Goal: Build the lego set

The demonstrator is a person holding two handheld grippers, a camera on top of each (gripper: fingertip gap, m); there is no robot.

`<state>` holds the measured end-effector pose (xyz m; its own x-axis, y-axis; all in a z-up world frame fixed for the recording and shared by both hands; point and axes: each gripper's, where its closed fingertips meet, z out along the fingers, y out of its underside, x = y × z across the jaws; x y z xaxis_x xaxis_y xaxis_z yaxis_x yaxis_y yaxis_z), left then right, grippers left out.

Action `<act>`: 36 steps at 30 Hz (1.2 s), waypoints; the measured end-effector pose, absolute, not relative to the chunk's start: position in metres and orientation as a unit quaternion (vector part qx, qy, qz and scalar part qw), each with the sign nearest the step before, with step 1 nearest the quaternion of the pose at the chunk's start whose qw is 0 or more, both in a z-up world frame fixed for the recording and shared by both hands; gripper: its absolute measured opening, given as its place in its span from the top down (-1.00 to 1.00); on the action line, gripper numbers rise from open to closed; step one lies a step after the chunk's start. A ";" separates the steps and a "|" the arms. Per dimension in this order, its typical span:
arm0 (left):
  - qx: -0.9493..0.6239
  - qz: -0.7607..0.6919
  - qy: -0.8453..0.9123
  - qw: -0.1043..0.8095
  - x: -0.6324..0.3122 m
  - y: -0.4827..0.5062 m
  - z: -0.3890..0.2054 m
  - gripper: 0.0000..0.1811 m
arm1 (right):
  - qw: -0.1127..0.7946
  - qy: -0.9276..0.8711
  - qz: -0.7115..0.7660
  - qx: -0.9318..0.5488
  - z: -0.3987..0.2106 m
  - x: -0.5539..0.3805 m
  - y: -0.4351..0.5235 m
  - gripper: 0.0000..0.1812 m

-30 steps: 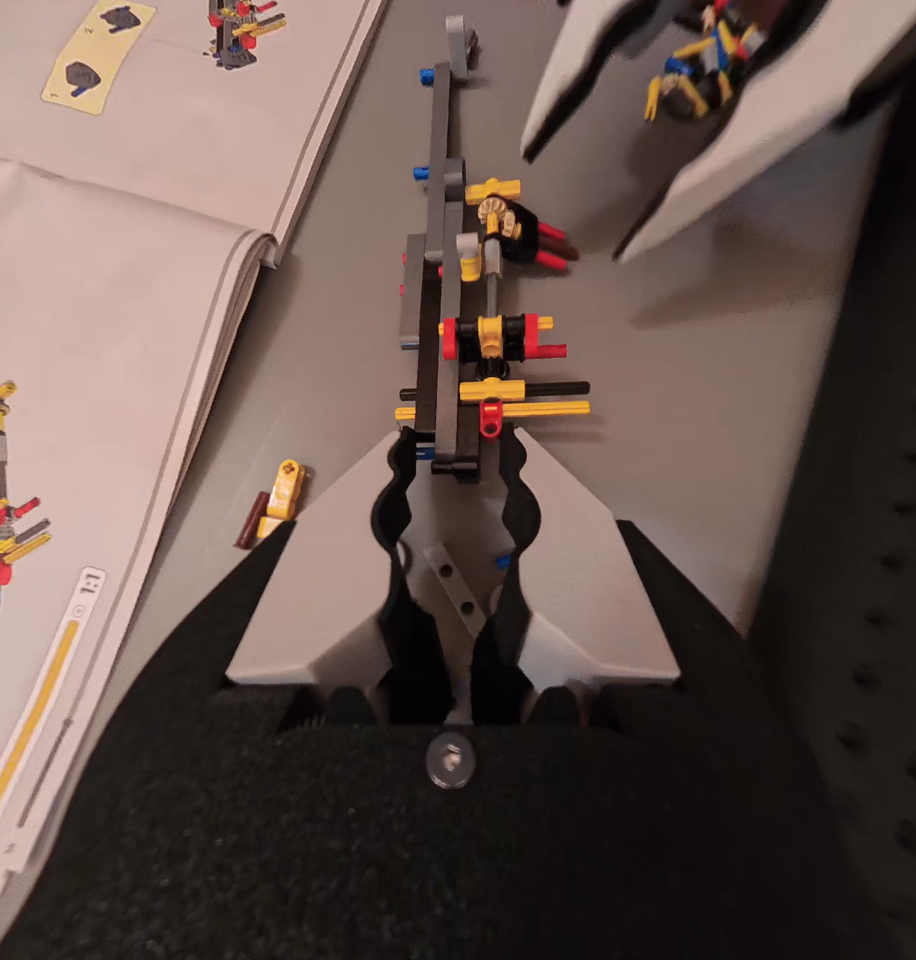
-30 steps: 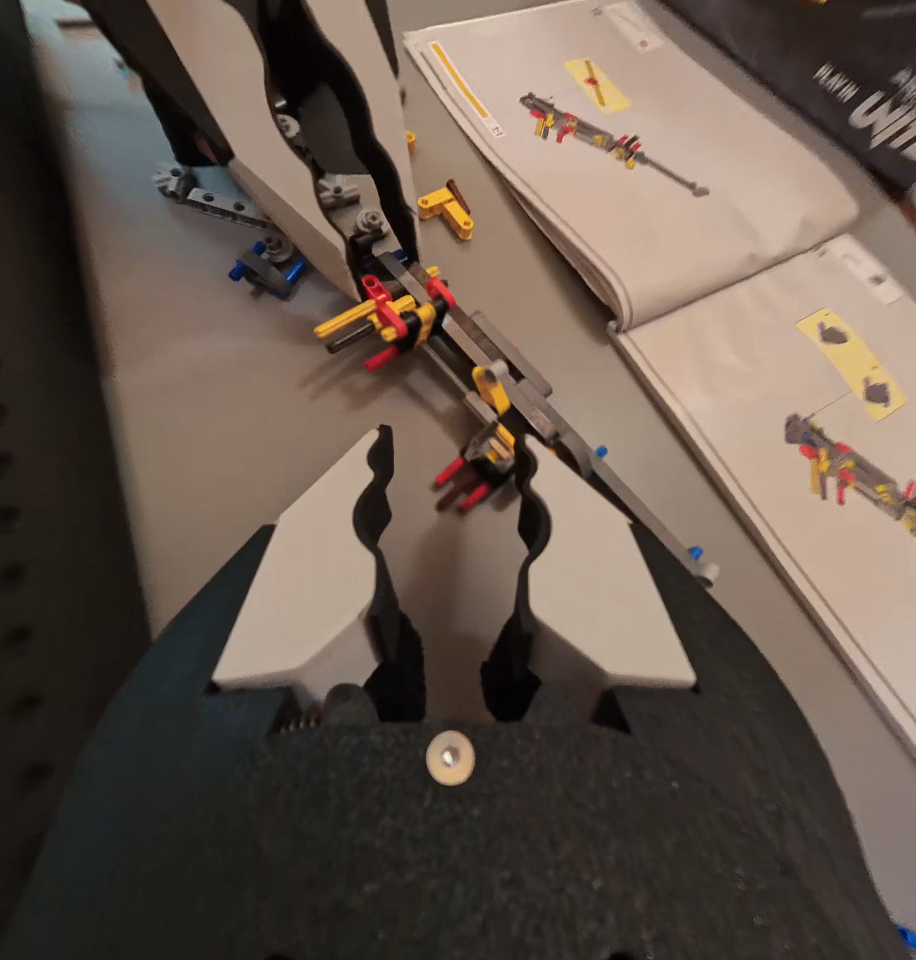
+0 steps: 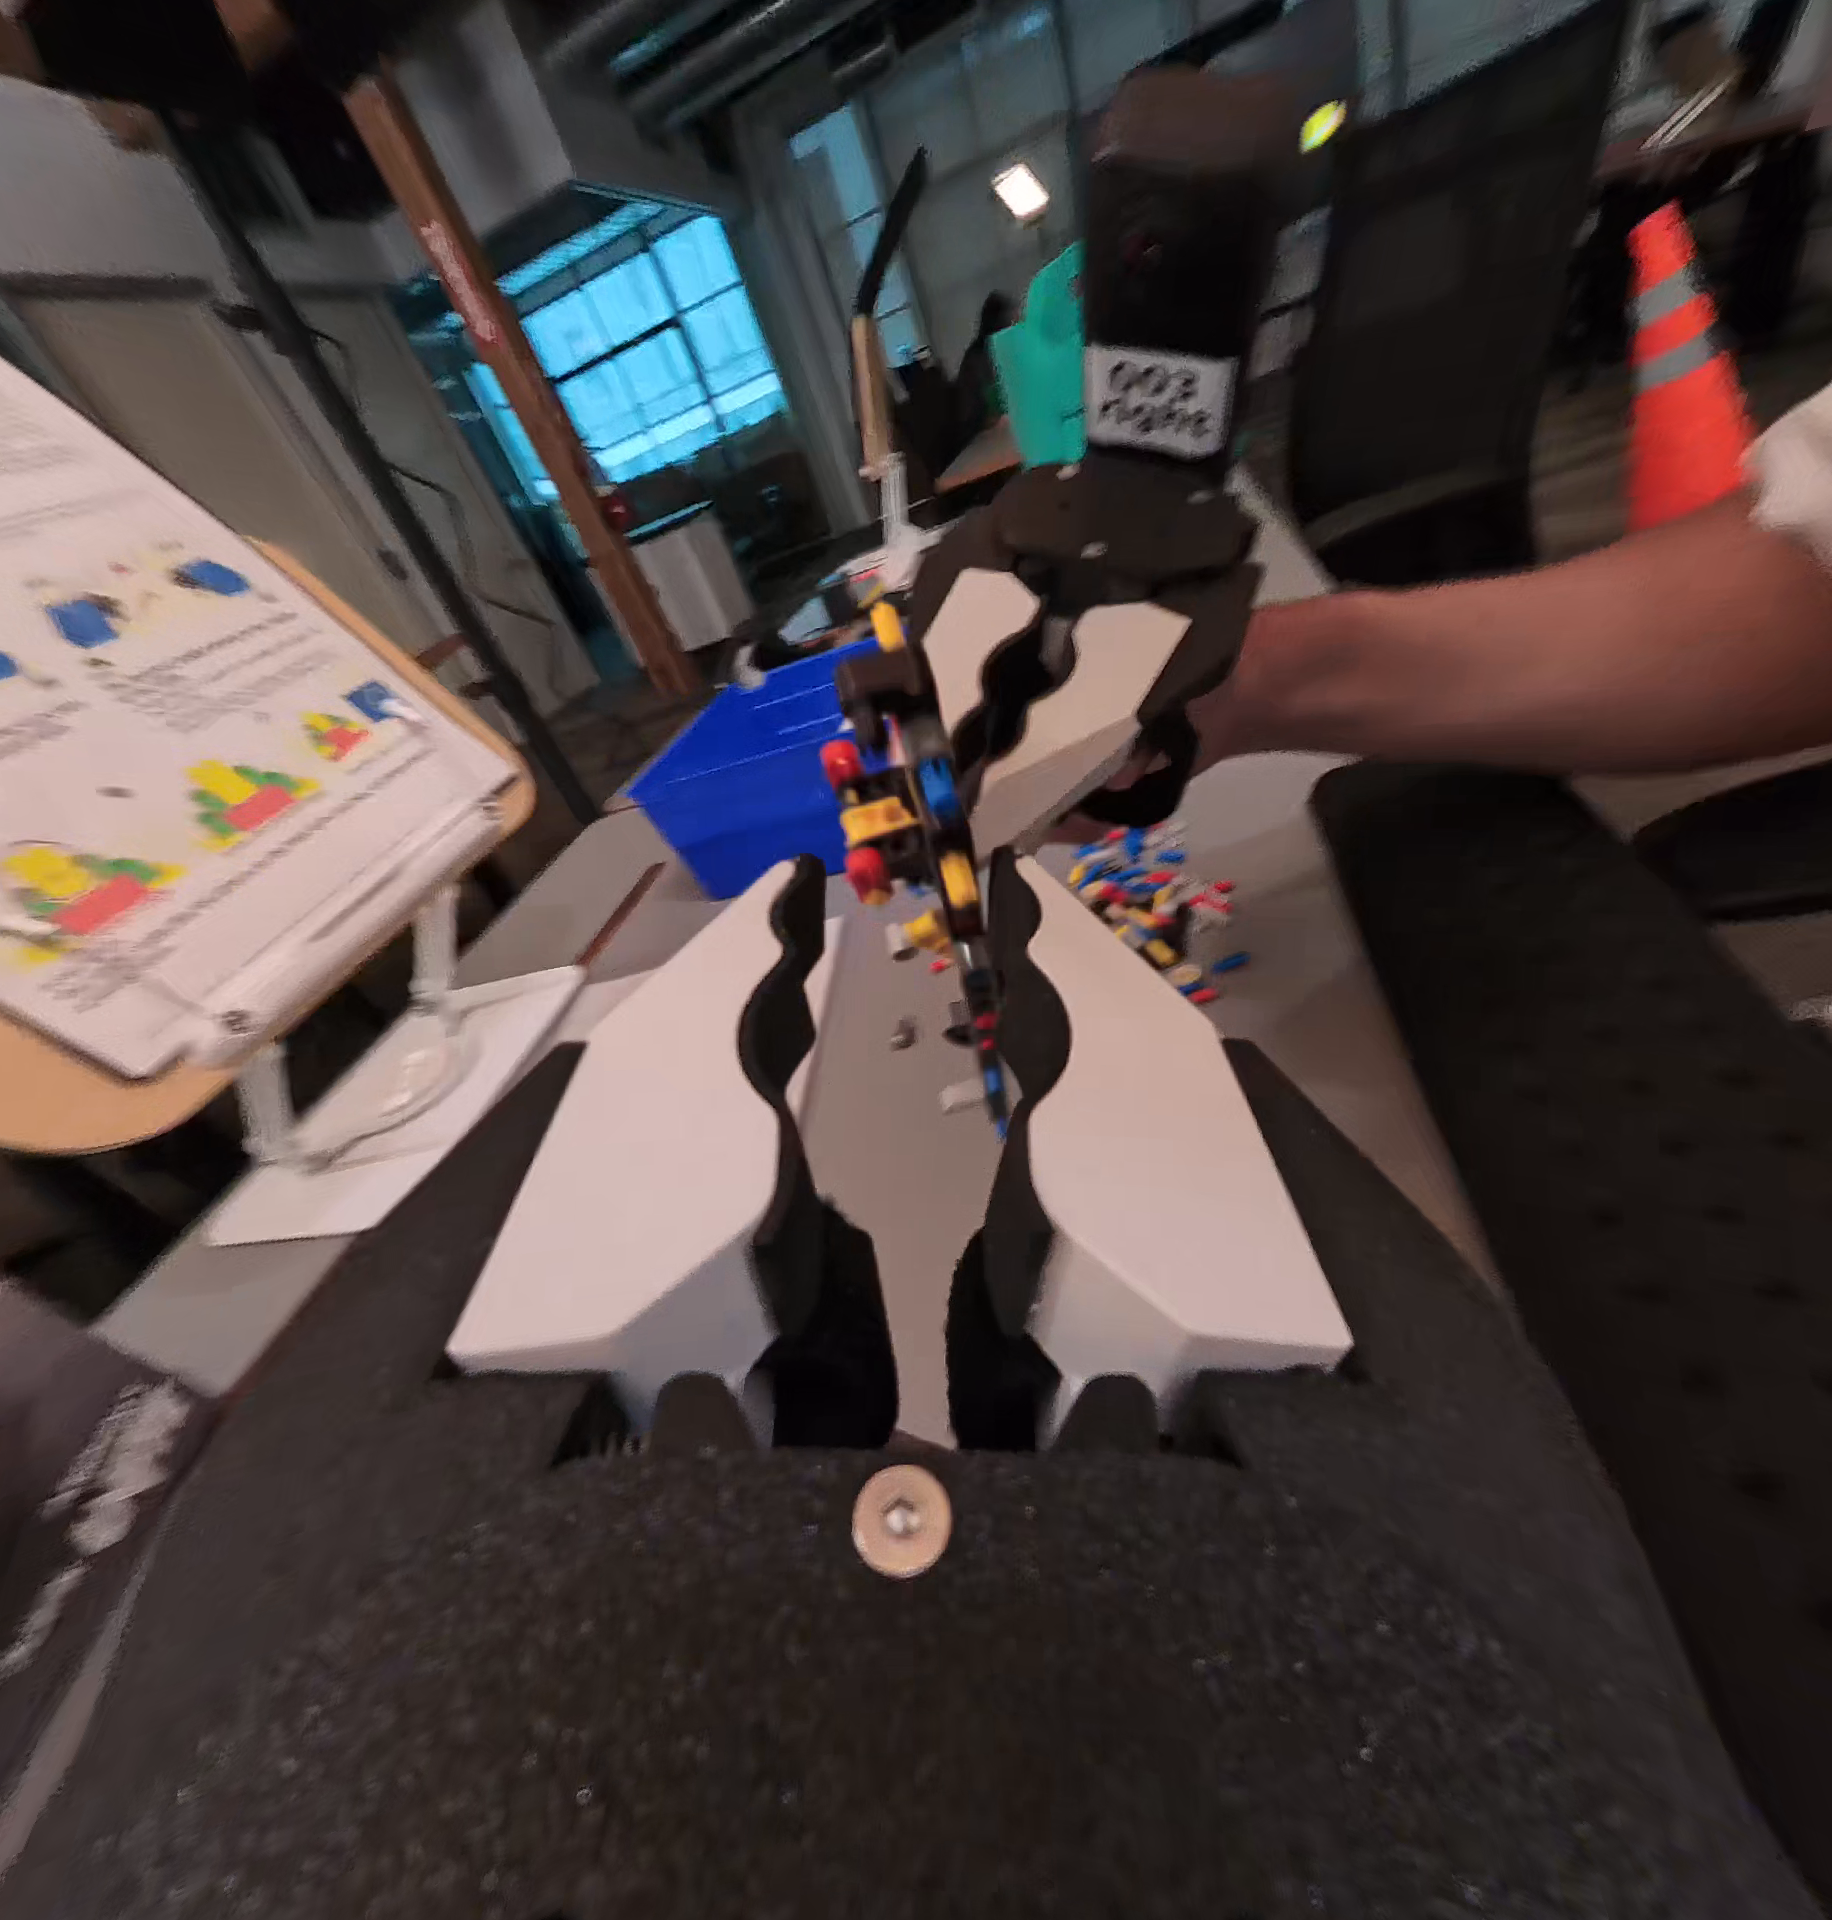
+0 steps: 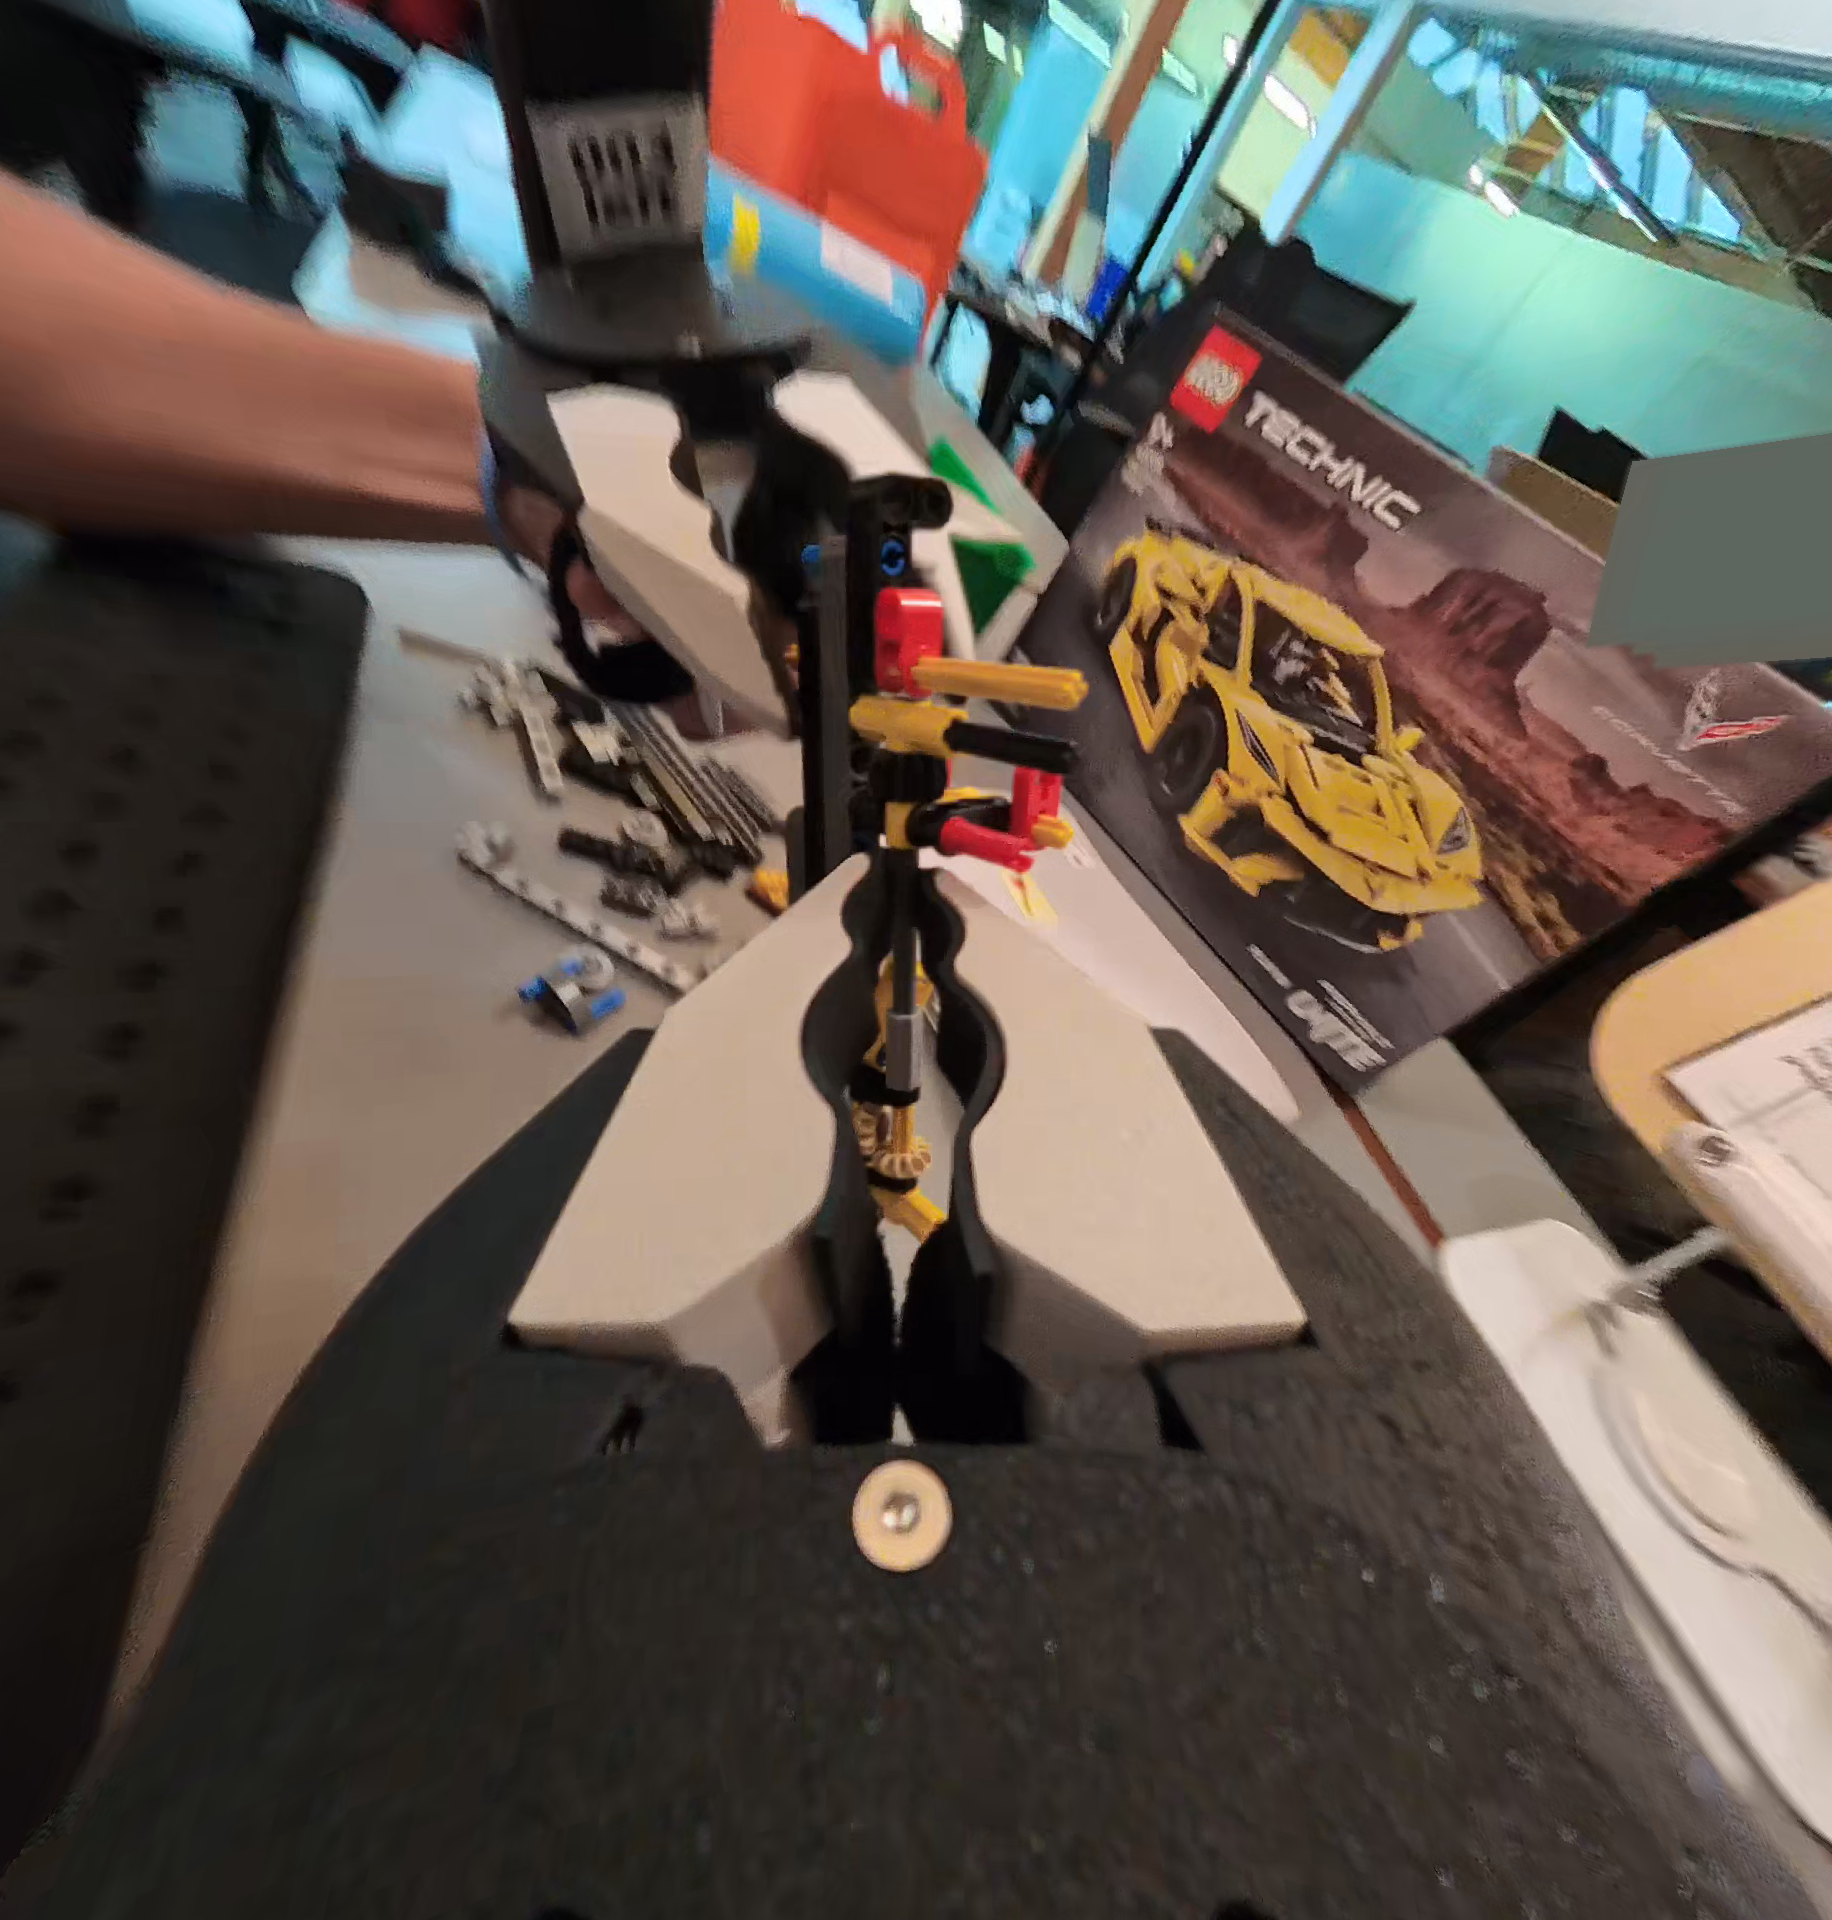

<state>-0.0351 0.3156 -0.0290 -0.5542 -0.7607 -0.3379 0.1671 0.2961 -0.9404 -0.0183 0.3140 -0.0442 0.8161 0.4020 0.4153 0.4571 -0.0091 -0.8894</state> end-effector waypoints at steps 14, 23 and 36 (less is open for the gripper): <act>-0.362 -0.710 0.514 0.318 -0.010 0.324 0.011 0.68 | 0.693 -0.154 0.190 -0.678 -0.030 -0.010 0.327 0.98; -0.349 -0.720 0.520 0.299 -0.016 0.321 0.016 0.94 | 0.680 -0.161 0.242 -0.673 -0.033 -0.028 0.332 0.98; -0.372 -0.759 0.470 0.254 -0.019 0.332 0.017 0.90 | 0.682 -0.133 0.303 -0.652 -0.032 -0.031 0.337 0.97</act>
